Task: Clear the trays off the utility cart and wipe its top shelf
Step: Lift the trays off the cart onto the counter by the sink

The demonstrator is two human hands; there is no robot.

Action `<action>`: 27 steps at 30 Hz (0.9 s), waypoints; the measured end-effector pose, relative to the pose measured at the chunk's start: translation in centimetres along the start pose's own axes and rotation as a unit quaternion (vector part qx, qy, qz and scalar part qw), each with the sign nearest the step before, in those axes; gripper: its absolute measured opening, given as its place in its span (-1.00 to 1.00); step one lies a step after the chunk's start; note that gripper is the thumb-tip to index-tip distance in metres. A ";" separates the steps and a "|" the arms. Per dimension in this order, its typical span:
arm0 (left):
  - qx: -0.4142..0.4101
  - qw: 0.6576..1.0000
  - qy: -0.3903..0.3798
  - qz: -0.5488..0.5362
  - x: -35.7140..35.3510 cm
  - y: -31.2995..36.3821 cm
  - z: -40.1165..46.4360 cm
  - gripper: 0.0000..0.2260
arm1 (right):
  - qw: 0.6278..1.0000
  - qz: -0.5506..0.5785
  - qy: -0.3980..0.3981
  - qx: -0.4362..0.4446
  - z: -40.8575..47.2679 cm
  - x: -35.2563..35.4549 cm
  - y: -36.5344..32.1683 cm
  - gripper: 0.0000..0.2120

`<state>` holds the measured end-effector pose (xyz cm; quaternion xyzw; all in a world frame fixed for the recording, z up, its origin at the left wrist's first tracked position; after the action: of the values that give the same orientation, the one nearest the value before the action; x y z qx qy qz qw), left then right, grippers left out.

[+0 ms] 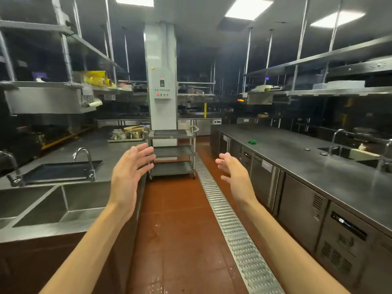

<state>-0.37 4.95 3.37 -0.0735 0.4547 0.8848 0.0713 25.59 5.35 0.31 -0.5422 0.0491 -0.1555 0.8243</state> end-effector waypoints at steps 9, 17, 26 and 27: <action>0.028 1.000 -0.009 0.009 -1.4 -12.9 17.3 -0.56 | 0.999 -0.014 0.016 -0.027 18.0 -3.2 8.3 -0.46; 0.011 1.000 0.026 0.011 -4.4 -25.3 34.4 -0.59 | 0.999 0.030 -0.012 -0.020 38.9 -6.0 17.2 -0.74; 0.021 0.997 0.077 0.026 -4.4 -41.3 53.3 -0.55 | 0.998 0.011 -0.060 -0.018 63.7 -12.1 27.8 -0.79; 0.023 0.996 0.083 0.029 -3.9 -43.6 55.3 -0.56 | 0.998 0.009 -0.066 -0.016 66.2 -13.1 29.4 -0.79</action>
<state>8.24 74.94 1.37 -0.1318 0.4810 0.8667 0.0092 35.65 78.27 -0.55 -0.5643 0.0019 -0.1104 0.8181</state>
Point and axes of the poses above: each hand's wrist, its own z-axis towards the middle knuckle, its own x-axis out of the back of the hand, y = z × x, the point moved 6 cm from there along z, towards the middle knuckle, and after that the axes turned 1 degree about -x, right-handed, at the moved point
